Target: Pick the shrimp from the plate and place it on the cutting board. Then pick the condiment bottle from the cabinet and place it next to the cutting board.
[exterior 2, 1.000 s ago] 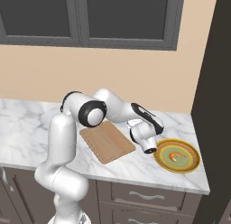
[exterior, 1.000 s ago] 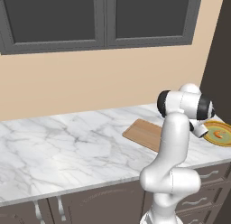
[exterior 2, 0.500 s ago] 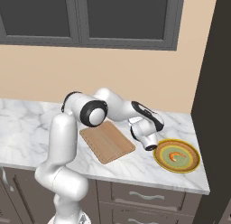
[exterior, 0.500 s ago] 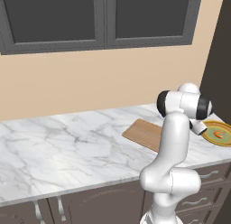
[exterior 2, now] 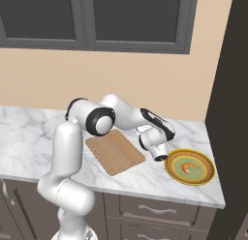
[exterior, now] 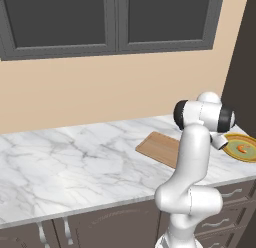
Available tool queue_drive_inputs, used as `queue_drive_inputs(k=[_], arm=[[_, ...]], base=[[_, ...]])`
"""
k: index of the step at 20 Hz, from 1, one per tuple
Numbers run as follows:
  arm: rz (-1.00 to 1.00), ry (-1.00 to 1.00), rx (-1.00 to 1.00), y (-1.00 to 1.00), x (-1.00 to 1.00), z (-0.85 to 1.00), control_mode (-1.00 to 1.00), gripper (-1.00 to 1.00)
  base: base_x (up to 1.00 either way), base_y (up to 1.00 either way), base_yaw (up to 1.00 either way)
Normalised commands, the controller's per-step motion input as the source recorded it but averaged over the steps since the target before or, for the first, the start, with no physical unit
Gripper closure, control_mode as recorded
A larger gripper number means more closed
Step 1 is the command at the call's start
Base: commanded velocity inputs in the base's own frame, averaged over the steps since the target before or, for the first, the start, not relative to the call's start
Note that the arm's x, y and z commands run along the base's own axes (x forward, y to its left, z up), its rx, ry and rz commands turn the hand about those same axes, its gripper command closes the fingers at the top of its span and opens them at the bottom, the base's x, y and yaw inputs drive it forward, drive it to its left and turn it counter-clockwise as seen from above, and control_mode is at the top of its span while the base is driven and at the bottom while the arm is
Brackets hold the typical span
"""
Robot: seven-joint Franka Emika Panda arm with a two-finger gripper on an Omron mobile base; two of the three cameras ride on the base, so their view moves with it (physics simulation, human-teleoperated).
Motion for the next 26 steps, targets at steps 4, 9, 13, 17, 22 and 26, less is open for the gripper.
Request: queue_drive_inputs(k=[4,9,13,17,22,26], arm=[[0.0,-0.01,0.0,0.11,0.0,-0.06,-1.0,1.0],[0.0,0.0,0.0,0.06,0.0,-0.07,-1.0,1.0],[0.0,0.0,0.0,0.01,0.0,-0.07,-1.0,1.0],[0.0,0.0,0.0,0.04,0.0,-0.11,-1.0,1.0],[0.0,0.0,-0.01,0.09,0.0,-0.14,-1.0,1.0],[0.0,0.0,-0.01,0.11,0.0,-0.15,-1.0,1.0]], base=[[0.0,0.0,0.0],[0.0,0.0,0.0],[0.0,0.0,0.0],[0.0,0.0,0.0],[0.0,0.0,0.0],[0.0,0.0,0.0]])
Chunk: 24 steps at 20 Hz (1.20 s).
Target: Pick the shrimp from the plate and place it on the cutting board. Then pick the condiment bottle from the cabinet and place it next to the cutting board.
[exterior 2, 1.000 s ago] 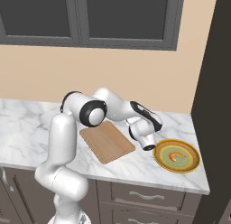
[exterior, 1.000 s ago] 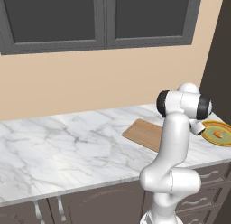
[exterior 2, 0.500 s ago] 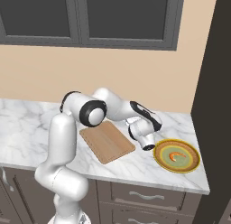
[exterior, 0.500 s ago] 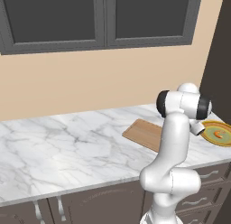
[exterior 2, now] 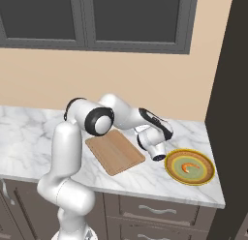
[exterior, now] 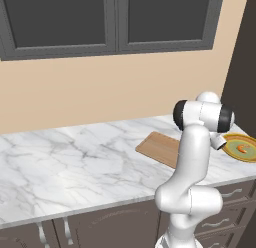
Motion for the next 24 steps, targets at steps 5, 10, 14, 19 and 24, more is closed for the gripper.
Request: queue_drive_inputs(k=[5,10,14,19,24], arm=[[0.0,0.0,-0.02,0.13,0.0,-0.14,-1.0,1.0],[0.0,0.0,-0.01,0.11,0.0,-0.14,-1.0,1.0],[0.0,0.0,-0.01,0.09,0.0,-0.13,-1.0,1.0],[0.0,0.0,0.0,0.04,0.0,-0.07,-1.0,1.0],[0.0,0.0,0.0,0.0,0.0,0.0,-1.0,1.0]], base=[[0.0,0.0,0.0],[0.0,0.0,0.0],[0.0,0.0,0.0],[0.0,0.0,0.0],[0.0,0.0,0.0]])
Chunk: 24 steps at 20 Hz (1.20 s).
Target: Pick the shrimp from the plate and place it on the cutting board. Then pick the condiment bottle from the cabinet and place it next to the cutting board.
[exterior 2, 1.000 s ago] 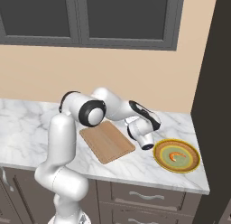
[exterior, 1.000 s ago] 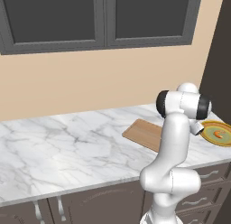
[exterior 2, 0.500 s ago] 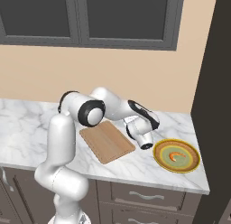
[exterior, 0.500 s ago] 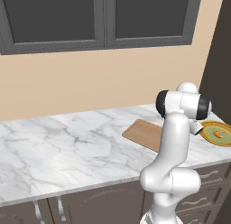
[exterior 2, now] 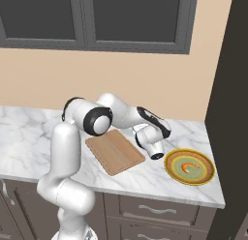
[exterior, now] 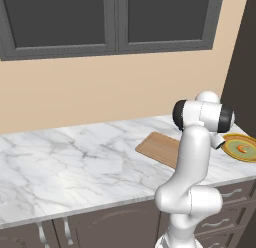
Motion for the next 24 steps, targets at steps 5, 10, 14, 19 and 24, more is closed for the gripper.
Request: queue_drive_inputs(k=[5,10,14,19,24], arm=[[0.0,0.0,0.0,0.0,0.0,0.0,-1.0,1.0],[0.0,0.0,0.0,0.0,0.0,0.0,-1.0,-1.0],[0.0,0.0,0.0,0.0,0.0,0.0,-1.0,-1.0],[0.0,0.0,0.0,0.0,0.0,0.0,-1.0,-1.0],[0.0,0.0,0.0,0.0,-0.01,0.0,-1.0,-1.0]], base=[[0.0,0.0,0.0],[0.0,0.0,0.0],[0.0,0.0,0.0],[0.0,0.0,0.0],[0.0,0.0,0.0]])
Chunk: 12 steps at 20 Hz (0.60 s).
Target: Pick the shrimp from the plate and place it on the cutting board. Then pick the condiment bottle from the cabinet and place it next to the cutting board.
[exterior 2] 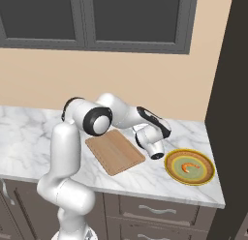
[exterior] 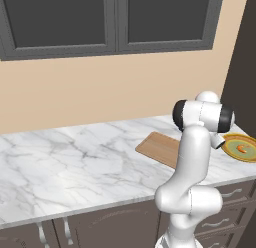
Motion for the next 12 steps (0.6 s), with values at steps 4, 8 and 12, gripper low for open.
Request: queue_drive_inputs(k=[4,8,12], arm=[[0.0,0.0,0.0,0.0,-0.07,0.0,-1.0,-1.0],[0.0,-0.01,0.0,0.0,-0.12,0.03,-1.0,-1.0],[0.0,-0.02,0.0,0.0,-0.13,0.03,-1.0,-1.0]], base=[[0.0,0.0,0.0],[0.0,0.0,0.0],[0.0,0.0,0.0]])
